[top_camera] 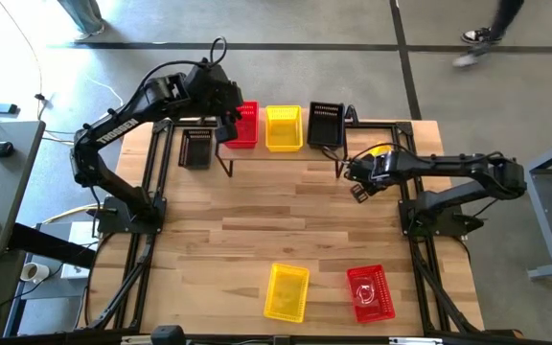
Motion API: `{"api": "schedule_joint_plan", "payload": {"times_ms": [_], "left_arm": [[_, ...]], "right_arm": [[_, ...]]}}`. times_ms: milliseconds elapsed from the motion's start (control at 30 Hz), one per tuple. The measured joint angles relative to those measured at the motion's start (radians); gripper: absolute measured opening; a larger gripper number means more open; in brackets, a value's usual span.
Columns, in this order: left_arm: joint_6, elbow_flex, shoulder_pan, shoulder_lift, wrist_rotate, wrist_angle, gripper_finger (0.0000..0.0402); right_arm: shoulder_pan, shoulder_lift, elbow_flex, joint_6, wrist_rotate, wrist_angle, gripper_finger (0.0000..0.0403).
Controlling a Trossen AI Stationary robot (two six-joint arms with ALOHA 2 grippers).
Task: Stack baskets on shelf by color
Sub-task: Stack the top yellow bin on top of the other yellow bin on the shelf
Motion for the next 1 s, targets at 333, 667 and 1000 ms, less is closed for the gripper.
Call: {"api": "schedule_joint_plan", "payload": {"times_ms": [333, 667, 1000], "left_arm": [[0.000, 0.000, 0.000, 0.000, -0.003, 0.000, 0.0177], [0.000, 0.000, 0.000, 0.000, -0.003, 0.000, 0.0177], [0.035, 0.000, 0.000, 0.000, -0.003, 0.000, 0.0177]], "right_arm": [[-0.031, 0.000, -0.074, -0.021, 0.012, 0.060, 0.0114], [-0.031, 0.000, -0.074, -0.045, -0.026, 0.055, 0.0027], [-0.017, 0.000, -0.054, -0.040, -0.108, 0.040, 0.0003]]}}
